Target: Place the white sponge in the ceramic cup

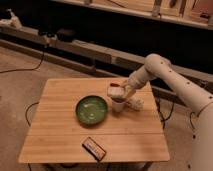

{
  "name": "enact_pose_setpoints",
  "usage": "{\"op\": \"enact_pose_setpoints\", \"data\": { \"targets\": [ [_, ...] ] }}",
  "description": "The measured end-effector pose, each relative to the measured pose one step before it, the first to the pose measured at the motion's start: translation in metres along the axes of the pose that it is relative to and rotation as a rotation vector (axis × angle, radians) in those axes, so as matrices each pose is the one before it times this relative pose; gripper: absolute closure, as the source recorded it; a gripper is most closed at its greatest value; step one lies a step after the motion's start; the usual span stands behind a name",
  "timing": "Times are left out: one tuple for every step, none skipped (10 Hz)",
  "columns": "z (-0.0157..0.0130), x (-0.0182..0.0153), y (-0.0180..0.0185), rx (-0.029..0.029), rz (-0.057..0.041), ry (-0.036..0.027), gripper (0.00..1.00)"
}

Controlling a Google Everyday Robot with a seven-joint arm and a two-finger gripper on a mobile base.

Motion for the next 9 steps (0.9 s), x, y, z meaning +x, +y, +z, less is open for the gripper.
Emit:
{"op": "enact_pose_setpoints", "data": {
  "targets": [
    [0.00049,-0.00186,0.00198,-0.00208,-0.01759,0.01843,0.43],
    [-0.0016,0.0001,0.00262,0.00097,-0.01455,0.02271,0.32],
    [-0.0039,-0.00029,0.00144,0.00485,-0.00449,0.01464,0.26],
    [-0.00417,-0.00015,0.00097,0.00554,-0.00107,0.01004,0.25],
    [-0.00661,0.00092,0.00174,0.00811,0.00584,0.00865,0.25],
    [-0.00584,0.00175,0.0023,0.0065,0.01587,-0.00391,0.25],
    [-0.00322,0.00054,0.00212,0.00174,0.01484,-0.01163,0.25],
    [-0.00318,0.00121,0.0047,-0.00747,0.01597,-0.0116,0.25],
    [-0.00092,0.00179,0.00478,-0.01061,0.01311,-0.01138,0.25]
  ]
}}
